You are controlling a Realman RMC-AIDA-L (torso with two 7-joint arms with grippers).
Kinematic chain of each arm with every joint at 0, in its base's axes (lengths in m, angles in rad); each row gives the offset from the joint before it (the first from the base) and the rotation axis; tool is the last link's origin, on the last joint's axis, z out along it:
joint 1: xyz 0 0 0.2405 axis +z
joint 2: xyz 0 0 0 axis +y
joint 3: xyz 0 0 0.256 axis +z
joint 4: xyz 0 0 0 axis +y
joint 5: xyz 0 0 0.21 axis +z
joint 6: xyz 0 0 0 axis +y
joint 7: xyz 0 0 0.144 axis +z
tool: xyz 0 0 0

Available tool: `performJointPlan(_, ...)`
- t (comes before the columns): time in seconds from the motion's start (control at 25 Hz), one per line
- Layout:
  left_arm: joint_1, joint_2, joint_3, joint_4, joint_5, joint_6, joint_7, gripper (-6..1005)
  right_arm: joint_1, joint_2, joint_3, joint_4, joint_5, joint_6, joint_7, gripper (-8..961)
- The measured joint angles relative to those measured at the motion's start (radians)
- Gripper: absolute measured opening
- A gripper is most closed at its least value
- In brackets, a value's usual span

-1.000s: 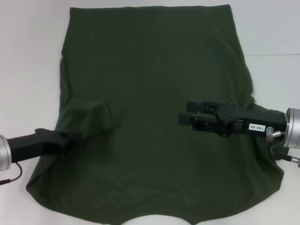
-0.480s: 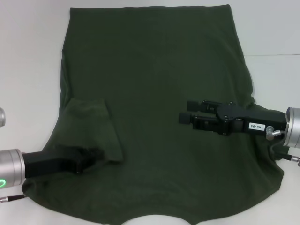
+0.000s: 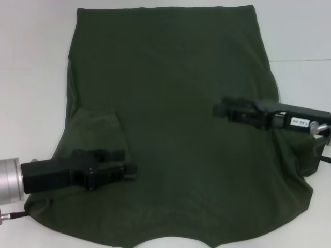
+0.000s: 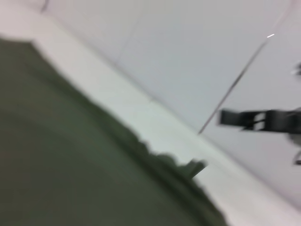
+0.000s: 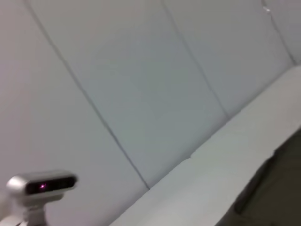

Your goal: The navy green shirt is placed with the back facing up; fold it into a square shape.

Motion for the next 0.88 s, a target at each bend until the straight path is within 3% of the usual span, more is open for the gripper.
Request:
performJointPlan(0.4,-0.019,-0.007,0.07,-0.09,-0.076,0.033,0.35,662,-0.055,-0.054,-0.001,-0.18,-0.12,0.046,0.411,766)
performJointPlan(0.64,-0.032,-0.008,0.091,-0.14,-0.08,-0.008,0.381,870,-0.076,-0.073,0.009,-0.252,-0.24,0.106,0.53,766)
performJointPlan(0.88,-0.03,-0.009,0.129,-0.155,-0.079,-0.003,0.434,865,-0.078,-0.085,0.034,-0.262,-0.335,0.151,0.574,767)
